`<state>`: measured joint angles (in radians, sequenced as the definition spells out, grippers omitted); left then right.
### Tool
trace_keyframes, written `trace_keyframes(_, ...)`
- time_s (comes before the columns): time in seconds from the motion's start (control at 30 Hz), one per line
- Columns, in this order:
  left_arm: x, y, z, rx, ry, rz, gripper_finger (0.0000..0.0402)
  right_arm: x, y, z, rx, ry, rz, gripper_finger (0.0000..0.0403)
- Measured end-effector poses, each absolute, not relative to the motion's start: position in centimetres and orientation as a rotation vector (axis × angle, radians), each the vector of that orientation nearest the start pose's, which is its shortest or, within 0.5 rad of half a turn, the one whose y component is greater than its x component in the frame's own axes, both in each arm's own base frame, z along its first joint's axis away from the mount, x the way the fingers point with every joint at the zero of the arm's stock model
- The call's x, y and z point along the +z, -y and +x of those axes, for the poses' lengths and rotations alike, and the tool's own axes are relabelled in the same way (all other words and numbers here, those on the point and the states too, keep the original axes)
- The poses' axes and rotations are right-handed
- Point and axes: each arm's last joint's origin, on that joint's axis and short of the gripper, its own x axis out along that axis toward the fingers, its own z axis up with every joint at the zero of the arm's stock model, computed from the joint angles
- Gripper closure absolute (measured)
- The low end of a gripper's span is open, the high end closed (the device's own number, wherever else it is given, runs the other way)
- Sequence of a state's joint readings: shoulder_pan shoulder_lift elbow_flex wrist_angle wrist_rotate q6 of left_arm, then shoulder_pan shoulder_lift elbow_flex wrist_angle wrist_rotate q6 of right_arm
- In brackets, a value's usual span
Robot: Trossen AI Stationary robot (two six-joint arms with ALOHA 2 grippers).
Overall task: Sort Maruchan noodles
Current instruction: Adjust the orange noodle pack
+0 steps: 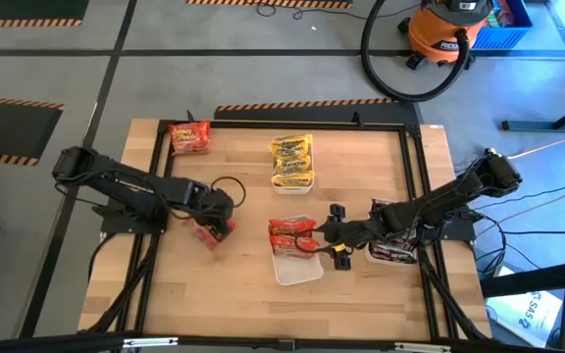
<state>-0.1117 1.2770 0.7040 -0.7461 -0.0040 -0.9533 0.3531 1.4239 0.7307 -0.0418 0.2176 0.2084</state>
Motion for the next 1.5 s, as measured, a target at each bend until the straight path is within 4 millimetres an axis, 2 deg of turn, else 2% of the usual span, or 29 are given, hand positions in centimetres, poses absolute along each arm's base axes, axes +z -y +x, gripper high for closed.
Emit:
trace_keyframes(0.2,18.5,5.0,21.5,0.338,-1.142,-0.658,0.0177,19.2,-9.1,26.5,0.055,-0.701,0.031,0.0155)
trace_keyframes(0.43,18.8,8.3,22.2,0.173,-1.033,-0.576,0.0177,19.3,-9.7,26.6,0.183,-0.730,0.210,0.0155)
trace_keyframes(0.6,18.9,9.9,22.9,0.059,-0.962,-0.515,0.0177,20.1,-10.2,27.1,0.261,-0.659,0.343,0.0155)
trace_keyframes(0.77,21.8,9.8,22.2,0.053,-1.039,-0.484,0.0177,20.9,-10.6,27.4,0.282,-0.598,0.434,0.0155)
trace_keyframes(0.87,23.3,9.3,20.6,0.155,-1.117,-0.420,0.0177,20.9,-10.8,27.3,0.273,-0.598,0.462,0.0155)
trace_keyframes(0.93,23.8,9.0,19.8,0.235,-1.111,-0.385,0.0177,20.9,-11.2,27.2,0.283,-0.608,0.501,0.0155)
trace_keyframes(1.0,23.6,8.8,19.1,0.291,-1.110,-0.340,0.0177,21.0,-11.8,26.9,0.314,-0.612,0.523,0.0155)
trace_keyframes(1.13,21.9,9.0,18.4,0.292,-1.126,-0.335,0.0177,21.5,-14.1,26.1,0.379,-0.584,0.530,0.0155)
trace_keyframes(1.27,20.4,9.4,18.6,0.251,-1.069,-0.374,0.0177,21.6,-15.9,25.0,0.318,-0.530,0.471,0.0155)
trace_keyframes(1.4,20.8,9.8,19.5,0.189,-0.978,-0.410,0.0177,21.6,-16.6,24.5,0.199,-0.475,0.446,0.0155)
trace_keyframes(1.5,21.5,10.4,20.5,0.113,-0.862,-0.451,0.0177,21.4,-16.6,24.4,0.196,-0.483,0.414,0.0155)
